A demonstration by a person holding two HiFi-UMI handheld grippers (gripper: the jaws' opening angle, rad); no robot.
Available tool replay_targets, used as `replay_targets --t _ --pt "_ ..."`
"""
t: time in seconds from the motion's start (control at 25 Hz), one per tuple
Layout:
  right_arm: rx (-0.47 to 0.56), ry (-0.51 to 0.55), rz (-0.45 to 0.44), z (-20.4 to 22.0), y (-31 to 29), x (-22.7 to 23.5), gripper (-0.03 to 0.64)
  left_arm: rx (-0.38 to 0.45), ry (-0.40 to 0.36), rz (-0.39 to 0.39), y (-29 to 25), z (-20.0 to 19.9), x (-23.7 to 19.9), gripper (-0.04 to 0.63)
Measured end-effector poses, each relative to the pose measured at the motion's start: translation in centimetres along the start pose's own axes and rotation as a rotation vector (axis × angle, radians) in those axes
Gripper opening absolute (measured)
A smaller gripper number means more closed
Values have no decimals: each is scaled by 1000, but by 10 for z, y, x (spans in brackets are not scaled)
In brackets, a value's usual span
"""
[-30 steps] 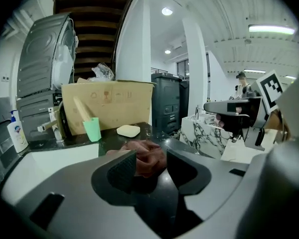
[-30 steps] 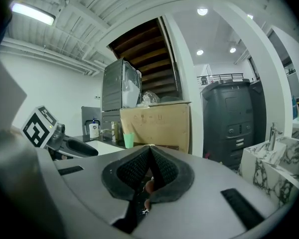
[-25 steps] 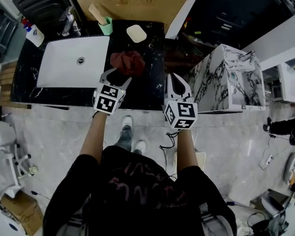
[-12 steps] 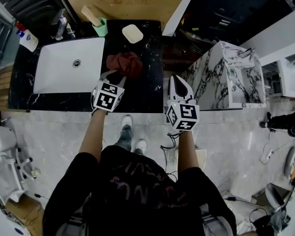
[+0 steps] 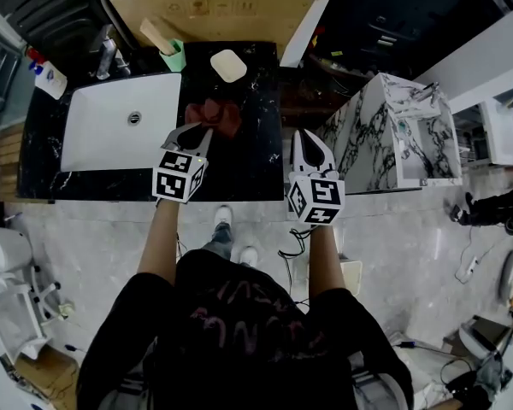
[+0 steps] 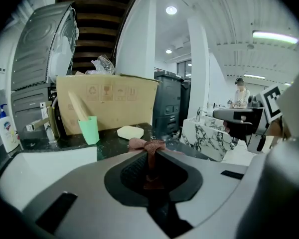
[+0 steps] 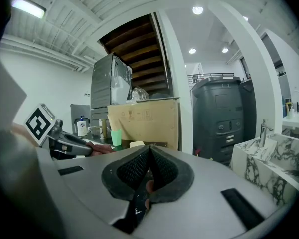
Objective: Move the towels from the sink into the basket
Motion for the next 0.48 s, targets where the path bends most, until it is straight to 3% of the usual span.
replay_targets --t 0.2,0.48 --pt "26 -11 38 -15 -2 6 15 65 -36 12 3 -31 -3 54" --pt "40 -30 158 -21 10 36 15 110 -99 110 -19 -72 11 52"
Point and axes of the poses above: the fingertips, and each gripper's own axes: y backward along the fingers, x to its right, z out of its underside, the point moved 2 cm from there along y, backward along the fingers, and after that the axes turned 13 degrees about z, right-handed, at the moved point
